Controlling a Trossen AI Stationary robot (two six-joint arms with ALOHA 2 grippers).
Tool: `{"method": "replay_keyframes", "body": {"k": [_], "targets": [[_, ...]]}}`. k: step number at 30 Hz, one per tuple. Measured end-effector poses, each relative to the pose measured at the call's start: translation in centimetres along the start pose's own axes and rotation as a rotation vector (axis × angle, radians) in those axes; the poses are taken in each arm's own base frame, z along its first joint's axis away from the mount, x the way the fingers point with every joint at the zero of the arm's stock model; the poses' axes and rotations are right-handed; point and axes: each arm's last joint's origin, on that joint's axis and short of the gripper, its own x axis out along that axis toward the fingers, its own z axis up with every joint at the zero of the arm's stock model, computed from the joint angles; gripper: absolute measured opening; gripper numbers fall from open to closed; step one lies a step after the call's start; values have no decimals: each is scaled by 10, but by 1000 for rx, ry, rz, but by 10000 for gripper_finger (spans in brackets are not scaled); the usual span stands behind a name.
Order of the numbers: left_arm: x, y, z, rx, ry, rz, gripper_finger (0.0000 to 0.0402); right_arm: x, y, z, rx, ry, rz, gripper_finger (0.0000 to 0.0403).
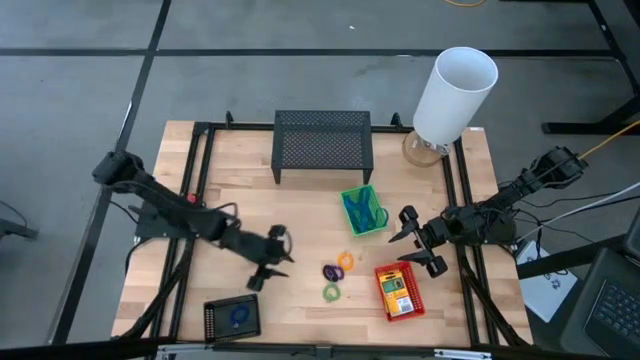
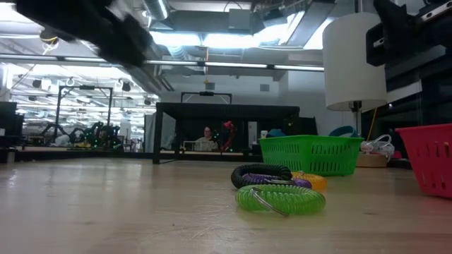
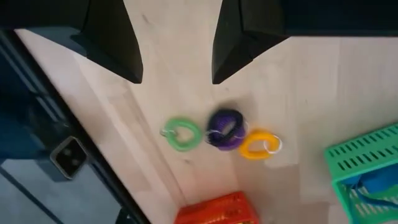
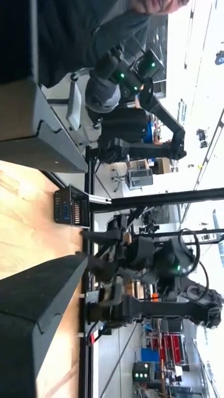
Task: Pick & Place Office Desk Supplies
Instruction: Put the black spring keychain into the black basket
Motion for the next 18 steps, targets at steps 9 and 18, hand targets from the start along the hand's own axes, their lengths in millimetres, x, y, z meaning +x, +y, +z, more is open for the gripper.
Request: {"method": "replay_keyframes", "body": {"k": [9,18], "targets": [[52,30,-2,-9,44,-55,189,0,-2,0,-1,3,37,229],[109,36,21,58,115,-99,188,0,-2,0,20,6,53,229]]}}
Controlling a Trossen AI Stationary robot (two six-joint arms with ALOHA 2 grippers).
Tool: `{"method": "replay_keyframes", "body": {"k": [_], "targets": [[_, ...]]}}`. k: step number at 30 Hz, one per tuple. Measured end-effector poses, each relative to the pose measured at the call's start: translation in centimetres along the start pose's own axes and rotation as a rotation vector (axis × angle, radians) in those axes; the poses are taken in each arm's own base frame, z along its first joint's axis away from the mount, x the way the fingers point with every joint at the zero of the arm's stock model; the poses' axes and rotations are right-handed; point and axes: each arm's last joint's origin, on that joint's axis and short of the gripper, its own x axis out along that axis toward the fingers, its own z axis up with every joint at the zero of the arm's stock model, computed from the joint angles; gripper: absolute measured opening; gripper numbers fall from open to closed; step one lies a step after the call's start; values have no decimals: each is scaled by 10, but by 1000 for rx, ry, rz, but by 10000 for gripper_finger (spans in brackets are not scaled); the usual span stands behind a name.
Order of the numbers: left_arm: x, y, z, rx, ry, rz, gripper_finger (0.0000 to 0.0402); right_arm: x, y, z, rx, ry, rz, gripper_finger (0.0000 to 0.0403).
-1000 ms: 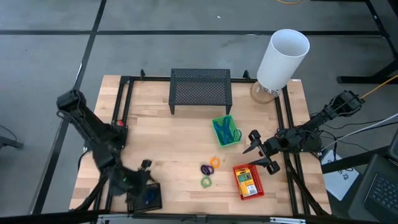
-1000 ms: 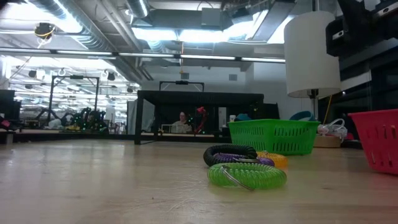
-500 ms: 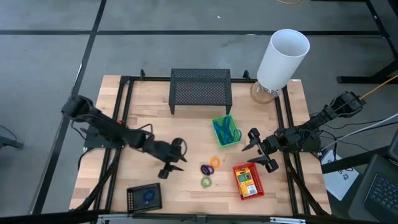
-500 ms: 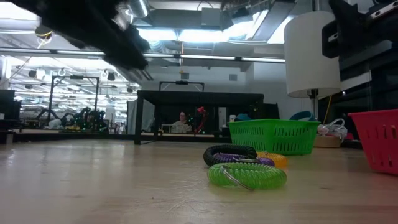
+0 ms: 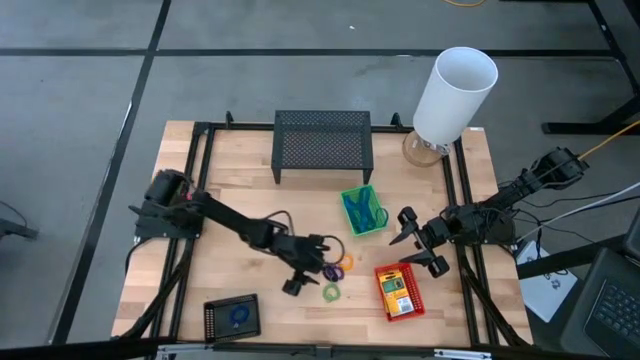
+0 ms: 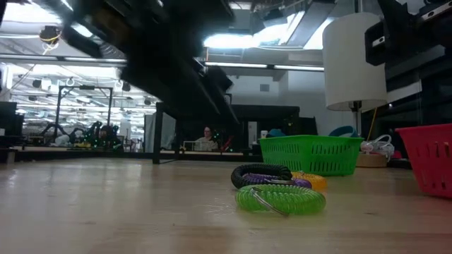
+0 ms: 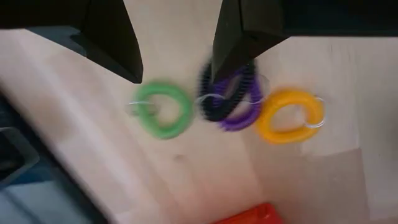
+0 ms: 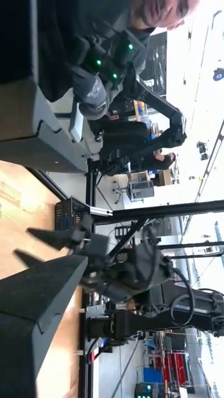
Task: Pick & Place Office Desk Supplies
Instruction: Put the black spring keychain into the black basket
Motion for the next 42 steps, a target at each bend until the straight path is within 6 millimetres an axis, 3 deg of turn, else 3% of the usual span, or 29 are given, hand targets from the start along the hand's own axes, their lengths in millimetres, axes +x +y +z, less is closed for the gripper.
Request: {"method": "replay_keyframes", "body": {"k": [9,24,30,37,42], "targets": [[30,19,2,32,85,98,185,0,0,-1,6,7,7,229],[26,24,7,66,68,190,181,0,0,-1,12,10,14,229],[24,36,6,64,85,231,181,0,0,-1,12,10,14,229],[22,49,-1,24,124,144,181,0,0,-1,16,10,14,229],[23,44,0,31,109,92,172,0,0,-1,24,10,14,229]]}}
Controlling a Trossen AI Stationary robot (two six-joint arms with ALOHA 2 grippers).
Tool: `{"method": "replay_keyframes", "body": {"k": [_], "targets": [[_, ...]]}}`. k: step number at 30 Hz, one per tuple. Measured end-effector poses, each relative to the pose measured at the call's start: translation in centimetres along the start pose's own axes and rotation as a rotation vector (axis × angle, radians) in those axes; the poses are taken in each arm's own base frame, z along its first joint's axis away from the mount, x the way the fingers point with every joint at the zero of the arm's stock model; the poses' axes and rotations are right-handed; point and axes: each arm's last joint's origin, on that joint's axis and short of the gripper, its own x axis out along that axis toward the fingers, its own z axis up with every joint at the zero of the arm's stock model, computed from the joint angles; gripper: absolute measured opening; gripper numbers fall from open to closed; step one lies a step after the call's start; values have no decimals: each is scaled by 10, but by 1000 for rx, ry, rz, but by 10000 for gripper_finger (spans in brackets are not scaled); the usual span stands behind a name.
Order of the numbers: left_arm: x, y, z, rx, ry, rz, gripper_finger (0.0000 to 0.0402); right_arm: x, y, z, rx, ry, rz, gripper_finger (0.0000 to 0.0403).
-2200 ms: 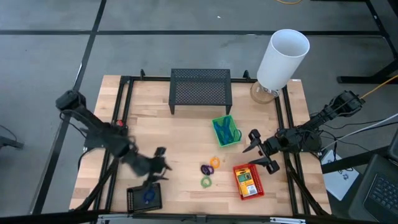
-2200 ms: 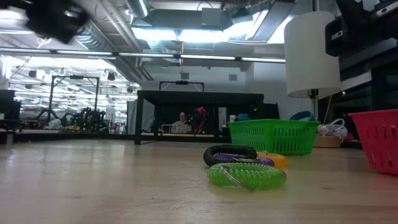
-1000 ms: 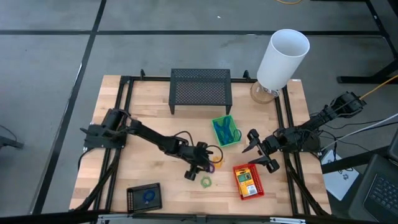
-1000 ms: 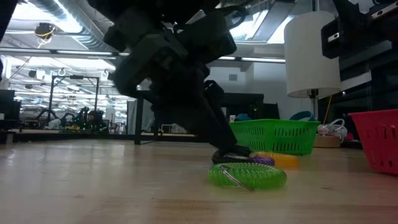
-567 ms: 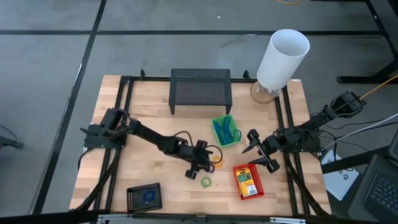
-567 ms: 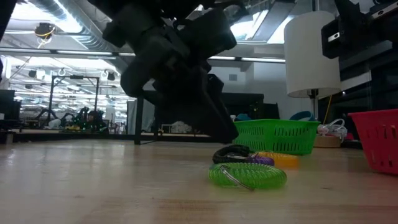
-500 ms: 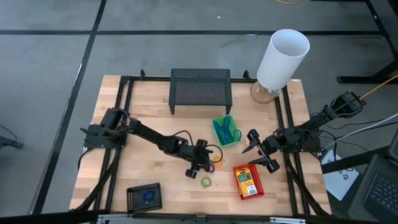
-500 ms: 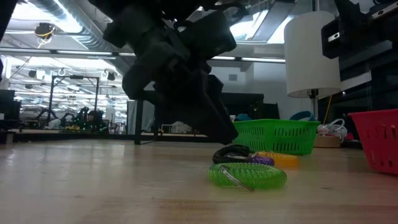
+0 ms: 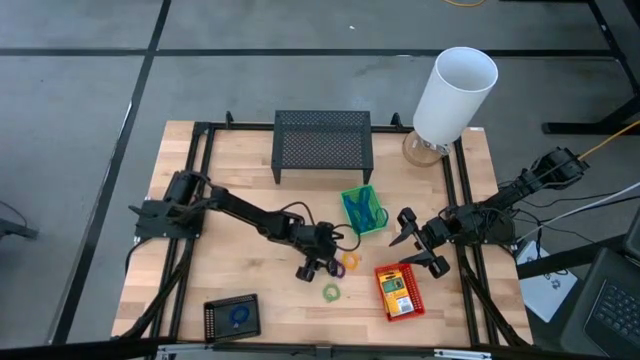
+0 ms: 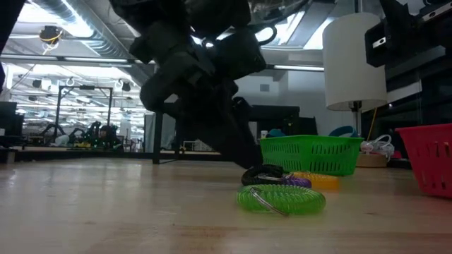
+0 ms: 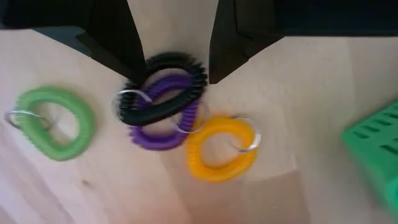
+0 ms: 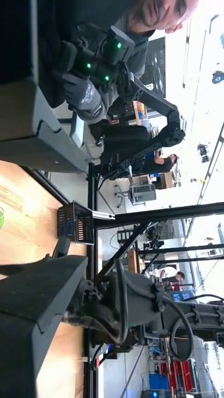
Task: Pick & Place Office Desk Supplies
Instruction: Put the black spring keychain into the black basket
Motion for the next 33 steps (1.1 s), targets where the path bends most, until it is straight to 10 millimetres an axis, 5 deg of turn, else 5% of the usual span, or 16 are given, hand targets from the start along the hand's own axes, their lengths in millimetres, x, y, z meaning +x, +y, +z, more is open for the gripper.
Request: {"method": "replay_keyframes", "body": {"k": [20,33], "targets": [[-1,10,0,-45,-28,-50,154,0,0,0,-1,-1,-3,229],[19,14,-9,-46,-40,-63,122,0,-3,0,7,-2,-7,229]]}}
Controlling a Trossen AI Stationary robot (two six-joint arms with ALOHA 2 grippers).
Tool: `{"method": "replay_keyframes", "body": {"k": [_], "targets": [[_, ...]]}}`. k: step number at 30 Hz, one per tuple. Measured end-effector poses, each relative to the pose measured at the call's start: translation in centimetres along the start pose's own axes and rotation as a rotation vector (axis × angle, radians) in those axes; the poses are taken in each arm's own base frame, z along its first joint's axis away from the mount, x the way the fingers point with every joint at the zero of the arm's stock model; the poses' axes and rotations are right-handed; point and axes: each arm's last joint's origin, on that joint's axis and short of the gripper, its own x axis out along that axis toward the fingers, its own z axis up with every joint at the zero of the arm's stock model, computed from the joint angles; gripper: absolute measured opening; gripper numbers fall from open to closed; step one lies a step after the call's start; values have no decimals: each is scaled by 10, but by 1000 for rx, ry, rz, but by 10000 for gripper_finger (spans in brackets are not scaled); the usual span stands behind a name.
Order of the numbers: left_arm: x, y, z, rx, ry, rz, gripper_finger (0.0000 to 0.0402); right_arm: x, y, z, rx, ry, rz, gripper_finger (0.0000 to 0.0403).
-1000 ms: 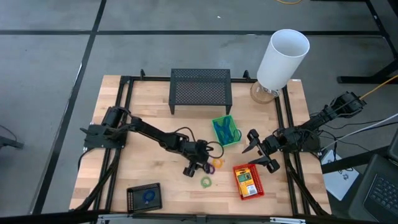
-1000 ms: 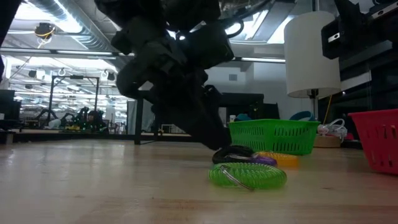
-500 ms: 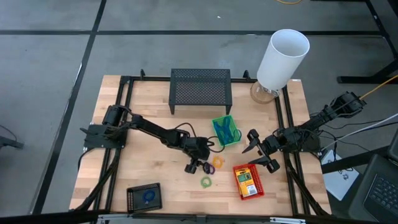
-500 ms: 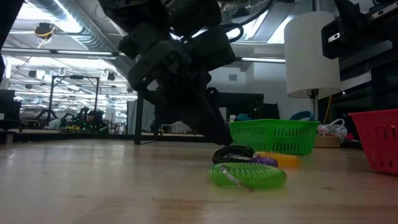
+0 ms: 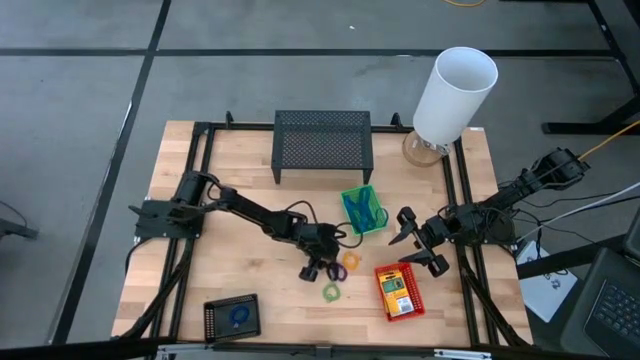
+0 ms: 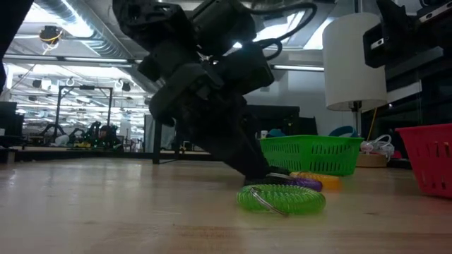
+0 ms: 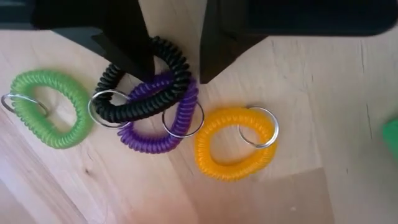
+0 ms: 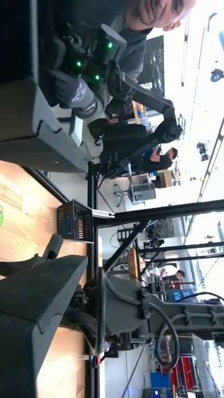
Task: Pick & Place Office Desk Supplies
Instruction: Put the black spring keychain into the black basket
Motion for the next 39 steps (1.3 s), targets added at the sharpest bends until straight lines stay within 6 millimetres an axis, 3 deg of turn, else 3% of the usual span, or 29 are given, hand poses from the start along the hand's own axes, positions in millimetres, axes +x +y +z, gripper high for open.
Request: {"method": "replay_keyframes", "body": {"k": [6,15,22,32,35,39], "targets": [[-9,-8,6,38,8,18,20,0,1,0,8,3,21,229],[-46,-33,21,74,53,-20,7,0,1,0,12,4,22,229],[-106,-80,26,84,183,-102,6,0,1,0,12,4,22,229],[-214,-163,7,-63,321,-111,4,0,0,0,17,3,21,229],[-225,-181,-6,-103,319,-68,3,0,0,0,19,3,21,229],[-218,-203,-29,-149,351,-45,4,0,0,0,19,0,21,229]]}}
